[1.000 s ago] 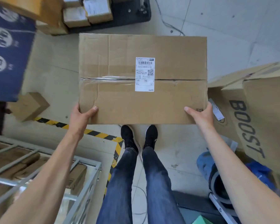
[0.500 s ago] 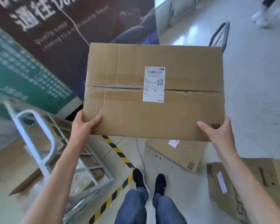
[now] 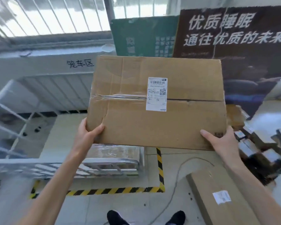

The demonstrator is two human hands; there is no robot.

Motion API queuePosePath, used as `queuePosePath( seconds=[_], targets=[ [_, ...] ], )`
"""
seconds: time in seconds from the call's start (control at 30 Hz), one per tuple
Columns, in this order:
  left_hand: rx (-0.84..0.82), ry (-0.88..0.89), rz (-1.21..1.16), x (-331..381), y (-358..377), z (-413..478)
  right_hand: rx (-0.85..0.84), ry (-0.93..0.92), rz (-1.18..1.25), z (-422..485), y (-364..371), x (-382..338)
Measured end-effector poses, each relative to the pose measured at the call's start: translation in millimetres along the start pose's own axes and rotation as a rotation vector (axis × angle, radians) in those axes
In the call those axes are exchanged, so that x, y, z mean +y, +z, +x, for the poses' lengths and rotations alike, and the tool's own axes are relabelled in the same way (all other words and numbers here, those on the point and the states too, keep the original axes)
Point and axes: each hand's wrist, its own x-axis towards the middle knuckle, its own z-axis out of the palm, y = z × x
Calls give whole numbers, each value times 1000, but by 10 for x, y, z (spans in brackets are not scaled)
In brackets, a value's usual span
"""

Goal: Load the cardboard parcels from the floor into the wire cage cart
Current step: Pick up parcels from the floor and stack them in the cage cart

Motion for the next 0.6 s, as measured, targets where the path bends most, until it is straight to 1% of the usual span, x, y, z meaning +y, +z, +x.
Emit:
queuePosePath(
  seconds=[0.13,0.27,0.4,0.6],
  targets=[
    [116,-48,35,-382,-1366,-148,-144,-67,-26,-603,1091,-434],
    [238,-107,33,-755,-2400,-271,-255,-95,-42,-1131,2018,-654],
    [309,-178,1,-1048,-3044,-405,-327,-103,-67,-1400,2606,-835],
    [424,-206,-6,-1203,-3613,-396,-425,-130,-79,-1517,3297,-1144]
  ],
)
